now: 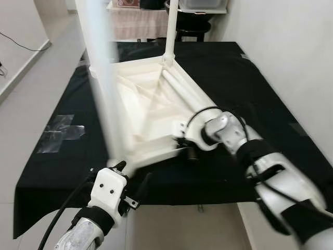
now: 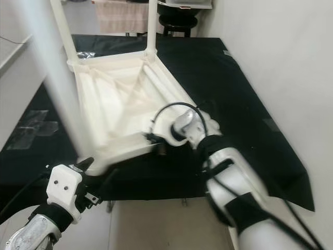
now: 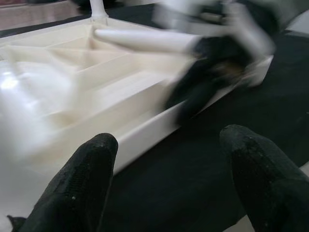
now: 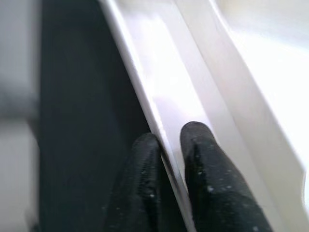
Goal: Building children table
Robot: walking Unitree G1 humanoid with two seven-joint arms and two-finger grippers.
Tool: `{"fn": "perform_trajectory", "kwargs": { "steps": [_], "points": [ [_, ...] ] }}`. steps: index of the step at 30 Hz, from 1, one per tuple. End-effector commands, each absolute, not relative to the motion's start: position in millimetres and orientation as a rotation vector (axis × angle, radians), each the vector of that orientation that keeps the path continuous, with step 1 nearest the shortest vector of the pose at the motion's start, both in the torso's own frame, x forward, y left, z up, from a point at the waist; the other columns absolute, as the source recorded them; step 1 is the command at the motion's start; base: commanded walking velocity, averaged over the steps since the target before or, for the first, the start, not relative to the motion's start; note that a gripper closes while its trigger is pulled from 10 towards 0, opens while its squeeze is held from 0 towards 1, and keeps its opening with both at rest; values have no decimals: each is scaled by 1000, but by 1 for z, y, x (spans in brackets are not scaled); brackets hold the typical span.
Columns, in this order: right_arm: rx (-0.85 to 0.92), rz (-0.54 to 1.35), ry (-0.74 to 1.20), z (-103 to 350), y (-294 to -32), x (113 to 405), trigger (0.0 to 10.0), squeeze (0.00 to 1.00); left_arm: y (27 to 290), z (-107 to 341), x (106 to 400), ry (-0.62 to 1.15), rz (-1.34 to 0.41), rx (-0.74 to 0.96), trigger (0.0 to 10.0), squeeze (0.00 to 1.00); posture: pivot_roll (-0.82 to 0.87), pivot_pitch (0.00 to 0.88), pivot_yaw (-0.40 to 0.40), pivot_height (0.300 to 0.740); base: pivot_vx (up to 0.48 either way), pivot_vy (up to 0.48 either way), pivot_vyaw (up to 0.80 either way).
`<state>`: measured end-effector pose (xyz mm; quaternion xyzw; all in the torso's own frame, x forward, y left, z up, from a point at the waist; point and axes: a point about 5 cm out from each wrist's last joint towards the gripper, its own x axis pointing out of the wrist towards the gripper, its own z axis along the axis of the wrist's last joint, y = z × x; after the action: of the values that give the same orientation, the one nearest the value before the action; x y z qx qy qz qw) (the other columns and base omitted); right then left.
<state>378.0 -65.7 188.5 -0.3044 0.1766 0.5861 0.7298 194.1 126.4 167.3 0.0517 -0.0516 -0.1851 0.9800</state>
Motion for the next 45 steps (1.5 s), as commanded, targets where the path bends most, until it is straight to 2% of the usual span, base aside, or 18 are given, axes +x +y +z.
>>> {"fn": "perform_trajectory", "kwargs": {
  "steps": [1,7,14,15,16,17,21,22,23,27,31,37,45],
  "points": [
    [-549,1215,271,209,-67,385,0,0,127,161,193,-80,-369,106,10000,0,26,146,-54,740,0,0,0],
    [-445,1144,150,218,-48,387,0,0,127,161,193,-79,-374,107,10000,0,30,139,-50,740,0,0,0],
    [-450,1090,103,207,-24,382,0,0,127,160,192,-77,-376,108,10000,0,36,138,-49,740,0,0,0],
    [-478,1098,106,201,-19,379,4863,0,127,160,192,-78,-375,109,10000,0,39,140,-47,740,0,0,0],
    [-478,1098,106,201,-19,379,4863,0,127,160,192,-78,-375,109,10000,0,39,140,-47,740,0,0,0],
    [-503,1093,114,196,-15,377,10000,0,127,160,193,-78,-375,109,10000,0,38,141,-46,740,0,0,0],
    [-455,1026,106,191,-11,377,10000,0,127,161,193,-80,-373,111,10000,0,36,141,-43,740,0,0,0],
    [-427,1003,97,193,-11,378,10000,1000,127,161,193,-80,-372,111,10000,0,32,140,-42,740,0,0,0],
    [-427,1003,97,193,-11,378,10000,1000,127,161,193,-80,-372,111,10000,0,32,140,-42,740,0,0,0],
    [-247,942,17,204,-17,382,10000,1000,127,161,194,-82,-371,111,10000,0,29,140,-39,740,0,0,0],
    [-154,1018,-16,206,-19,374,10000,1000,128,161,195,-84,-371,114,10000,0,24,140,-36,740,0,0,0],
    [-96,1071,-58,207,-29,364,10000,1000,130,161,197,-87,-370,120,10000,0,20,138,-30,740,0,0,0],
    [-75,929,-60,206,-50,365,10000,1000,132,162,201,-89,-370,126,10000,0,10,134,-23,740,0,0,0]
  ]
}}
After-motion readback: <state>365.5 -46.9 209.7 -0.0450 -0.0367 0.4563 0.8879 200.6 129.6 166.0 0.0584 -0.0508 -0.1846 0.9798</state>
